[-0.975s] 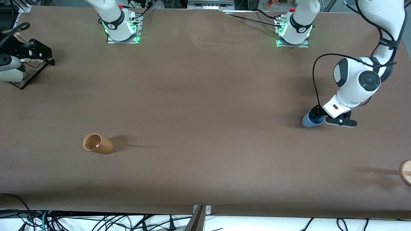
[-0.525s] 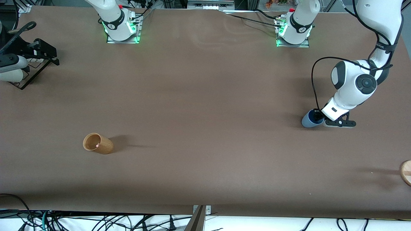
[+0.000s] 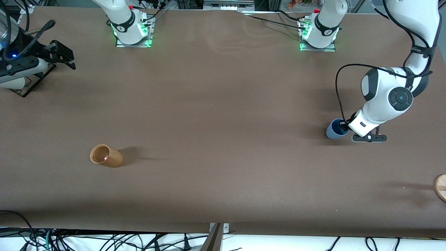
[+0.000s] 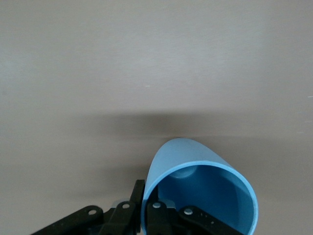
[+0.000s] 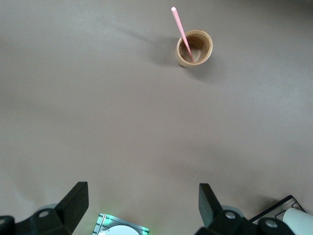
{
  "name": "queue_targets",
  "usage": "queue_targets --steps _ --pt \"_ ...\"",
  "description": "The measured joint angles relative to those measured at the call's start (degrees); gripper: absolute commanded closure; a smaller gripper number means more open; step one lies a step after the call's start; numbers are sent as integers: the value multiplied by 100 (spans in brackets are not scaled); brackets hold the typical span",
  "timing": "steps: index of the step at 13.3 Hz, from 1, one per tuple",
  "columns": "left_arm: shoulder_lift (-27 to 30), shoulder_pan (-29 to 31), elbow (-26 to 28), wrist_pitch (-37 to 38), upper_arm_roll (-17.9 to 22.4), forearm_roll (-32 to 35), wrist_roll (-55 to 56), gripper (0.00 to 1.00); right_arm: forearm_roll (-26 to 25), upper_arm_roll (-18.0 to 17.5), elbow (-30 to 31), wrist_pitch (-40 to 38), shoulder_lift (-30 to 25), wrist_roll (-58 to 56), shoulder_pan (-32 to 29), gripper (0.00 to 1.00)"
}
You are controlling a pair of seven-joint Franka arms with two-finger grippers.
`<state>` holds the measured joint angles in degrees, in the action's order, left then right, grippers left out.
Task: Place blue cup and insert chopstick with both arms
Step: 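Close the left gripper on the blue cup's rim, then carry the blue cup with the left gripper toward the table middle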
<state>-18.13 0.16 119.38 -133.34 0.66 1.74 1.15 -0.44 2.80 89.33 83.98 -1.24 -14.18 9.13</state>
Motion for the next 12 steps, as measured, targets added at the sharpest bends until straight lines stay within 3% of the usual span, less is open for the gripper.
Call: queue_targets --steps 3,6,10,12 --pt "33 -574 -655 786 -58 -487 285 100 -1 -168 0 0 0 3 6 0" --pt "-63 -1631 -1248 886 -184 -710 797 100 -4 -146 0 -12 0 3 0 0" --pt "-923 -3127 -2554 891 -260 -739 2064 100 -11 -86 -1 -107 -6 3 -7 0" --pt "-1549 -3572 -3266 929 -257 -739 2269 100 -11 -68 -4 -107 -9 3 -10 0"
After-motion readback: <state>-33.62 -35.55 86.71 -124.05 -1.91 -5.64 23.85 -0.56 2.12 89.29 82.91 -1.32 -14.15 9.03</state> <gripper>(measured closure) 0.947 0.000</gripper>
